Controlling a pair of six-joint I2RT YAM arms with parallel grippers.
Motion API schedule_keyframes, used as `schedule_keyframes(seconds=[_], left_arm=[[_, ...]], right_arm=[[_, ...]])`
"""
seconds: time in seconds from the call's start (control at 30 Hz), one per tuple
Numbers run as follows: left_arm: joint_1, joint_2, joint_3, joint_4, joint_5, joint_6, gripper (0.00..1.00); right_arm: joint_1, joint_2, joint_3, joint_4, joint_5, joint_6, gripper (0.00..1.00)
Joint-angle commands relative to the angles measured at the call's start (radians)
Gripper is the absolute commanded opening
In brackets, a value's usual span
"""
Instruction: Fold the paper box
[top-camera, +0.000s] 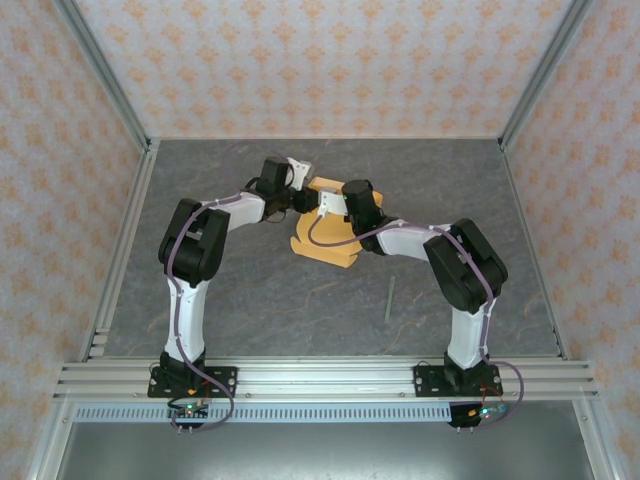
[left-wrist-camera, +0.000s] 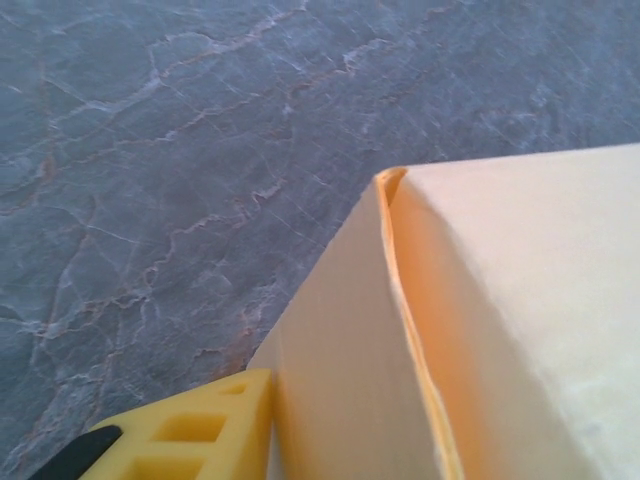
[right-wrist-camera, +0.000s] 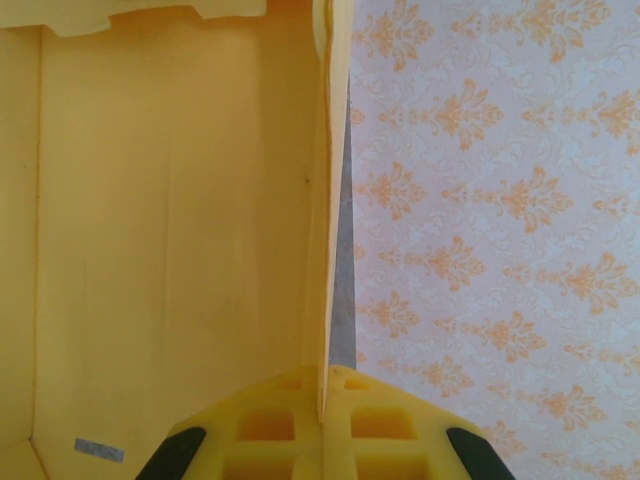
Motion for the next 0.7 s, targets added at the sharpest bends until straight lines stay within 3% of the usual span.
schedule_keyframes(seconds=[0.0, 0.17, 0.67], left_arm=[[-0.005, -0.043, -0.025, 0.040, -0.225, -0.047, 0.30], [-0.037, -0.065, -0.053, 0.054, -0.358, -0.070, 0.29], [-0.080, -0.059, -0.032, -0.006, -0.554, -0.165, 0.22]], right_arm=[[0.015, -0.027, 0.019, -0.092, -0.041, 0.040, 0.00], [0.019, -0.035, 0.022, -0.113, -0.038, 0.058, 0.00], [0.042, -0.033, 0.069, -0.165, -0.046, 0.137, 0.00]])
